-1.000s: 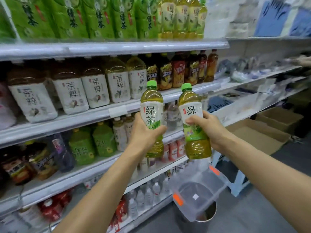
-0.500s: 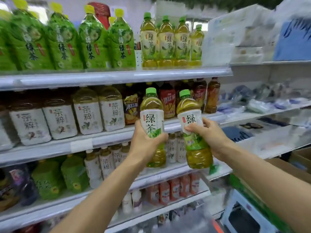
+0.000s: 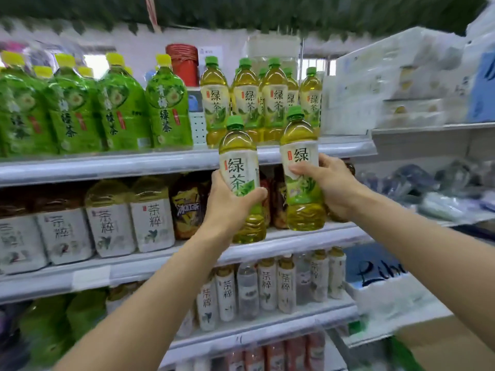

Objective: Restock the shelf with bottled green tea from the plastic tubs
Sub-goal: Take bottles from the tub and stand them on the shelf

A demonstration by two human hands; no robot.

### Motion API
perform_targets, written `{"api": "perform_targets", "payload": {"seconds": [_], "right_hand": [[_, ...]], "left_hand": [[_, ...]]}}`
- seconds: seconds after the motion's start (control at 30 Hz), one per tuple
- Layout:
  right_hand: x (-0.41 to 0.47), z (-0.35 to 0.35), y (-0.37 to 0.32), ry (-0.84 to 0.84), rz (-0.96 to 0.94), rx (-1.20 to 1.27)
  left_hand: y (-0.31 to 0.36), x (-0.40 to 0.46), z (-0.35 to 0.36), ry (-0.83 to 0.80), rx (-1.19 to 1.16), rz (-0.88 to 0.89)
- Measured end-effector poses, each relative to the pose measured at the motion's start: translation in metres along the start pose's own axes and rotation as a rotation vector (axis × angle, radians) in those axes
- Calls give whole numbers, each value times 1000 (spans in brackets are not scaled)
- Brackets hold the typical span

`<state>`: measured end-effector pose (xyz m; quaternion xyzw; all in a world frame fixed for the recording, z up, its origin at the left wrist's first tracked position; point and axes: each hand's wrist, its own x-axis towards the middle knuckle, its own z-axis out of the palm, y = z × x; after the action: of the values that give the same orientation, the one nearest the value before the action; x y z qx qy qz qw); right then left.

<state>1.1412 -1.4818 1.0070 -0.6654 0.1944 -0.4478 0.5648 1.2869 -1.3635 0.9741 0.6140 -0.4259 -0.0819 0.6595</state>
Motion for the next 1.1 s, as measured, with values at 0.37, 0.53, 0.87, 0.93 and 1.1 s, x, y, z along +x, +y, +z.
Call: {"api": "perform_targets", "payload": {"seconds": [0.37, 0.53, 0.87, 0.93, 1.1], "right_hand": [[117, -40, -48, 47, -168, 70], [172, -57, -62, 7, -231, 174], [246, -66, -34, -140, -200, 111], [255, -68, -26, -163, -155, 107], [269, -75, -17, -209, -81, 178]], "left_hand": [[13, 81, 32, 5, 2, 100], [17, 109, 58, 67, 17, 125], [17, 135, 95, 193, 58, 38], [15, 134, 96, 212, 66, 36], [12, 133, 98, 222, 98, 61]]}}
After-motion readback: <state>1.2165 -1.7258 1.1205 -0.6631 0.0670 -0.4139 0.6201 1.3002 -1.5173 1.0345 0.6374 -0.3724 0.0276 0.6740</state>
